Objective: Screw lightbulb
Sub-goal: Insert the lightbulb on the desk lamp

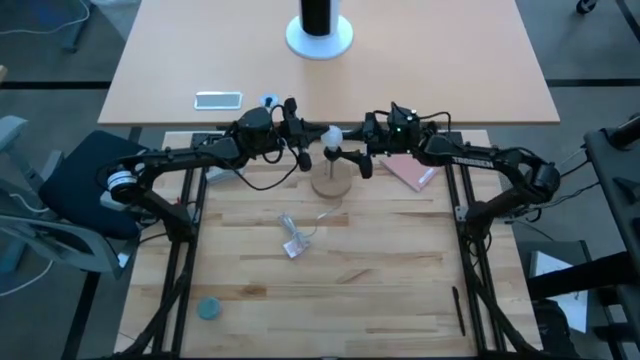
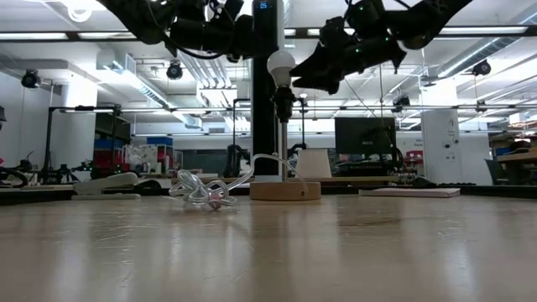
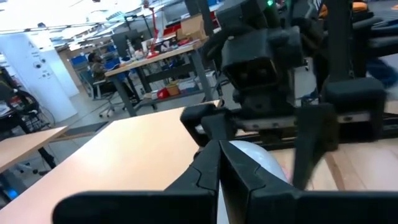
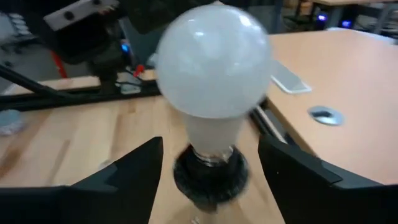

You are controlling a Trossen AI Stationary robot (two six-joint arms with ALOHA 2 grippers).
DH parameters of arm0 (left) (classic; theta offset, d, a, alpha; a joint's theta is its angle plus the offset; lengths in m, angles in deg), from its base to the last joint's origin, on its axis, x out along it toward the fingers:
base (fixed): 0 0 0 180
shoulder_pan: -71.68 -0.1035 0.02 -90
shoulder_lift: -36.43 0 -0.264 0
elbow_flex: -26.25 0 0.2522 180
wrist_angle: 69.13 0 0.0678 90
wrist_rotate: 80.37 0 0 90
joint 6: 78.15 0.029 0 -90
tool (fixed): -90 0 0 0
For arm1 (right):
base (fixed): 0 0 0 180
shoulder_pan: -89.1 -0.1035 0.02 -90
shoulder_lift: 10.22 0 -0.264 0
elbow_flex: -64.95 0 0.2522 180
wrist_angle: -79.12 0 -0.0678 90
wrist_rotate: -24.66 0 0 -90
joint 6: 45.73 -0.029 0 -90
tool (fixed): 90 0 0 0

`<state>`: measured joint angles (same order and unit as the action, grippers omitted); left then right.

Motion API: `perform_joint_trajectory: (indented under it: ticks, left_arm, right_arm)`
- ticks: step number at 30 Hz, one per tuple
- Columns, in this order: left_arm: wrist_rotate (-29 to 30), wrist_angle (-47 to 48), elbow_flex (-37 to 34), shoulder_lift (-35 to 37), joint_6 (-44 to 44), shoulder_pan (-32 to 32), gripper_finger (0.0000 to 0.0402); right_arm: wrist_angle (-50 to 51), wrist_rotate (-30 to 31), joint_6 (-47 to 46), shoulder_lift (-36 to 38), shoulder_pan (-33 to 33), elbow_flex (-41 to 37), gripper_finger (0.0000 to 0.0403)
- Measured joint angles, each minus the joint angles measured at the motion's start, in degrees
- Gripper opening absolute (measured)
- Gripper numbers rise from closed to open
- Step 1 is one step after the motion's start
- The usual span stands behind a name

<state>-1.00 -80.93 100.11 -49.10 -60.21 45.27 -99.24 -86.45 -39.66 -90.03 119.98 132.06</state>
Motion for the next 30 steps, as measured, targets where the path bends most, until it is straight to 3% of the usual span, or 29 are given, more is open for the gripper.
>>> perform_joint_trajectory:
  ticks: [9, 19, 27, 30]
  left_arm:
    - [-0.22, 0.04, 0.00, 0.00, 0.25, 0.07, 0.0000]
    - [-0.48, -0.35, 0.00, 0.00, 0.87, 0.11, 0.0000]
    - [-0.90, -0.42, 0.00, 0.00, 1.07, 0.11, 0.0000]
    - [-0.92, -0.48, 0.00, -0.02, 1.07, 0.11, 0.0000]
  right_arm:
    - [-1.37, 9.11, 5.20, 7.29, 0.03, 0.02, 0.0168]
    - [-8.15, 8.92, 5.30, 2.45, 0.00, 0.09, 0.0077]
    - [-11.03, 8.77, 5.05, 1.13, -0.13, 0.70, 0.0035]
    - [-11.50, 5.57, 4.91, 1.27, -0.26, 1.53, 0.0026]
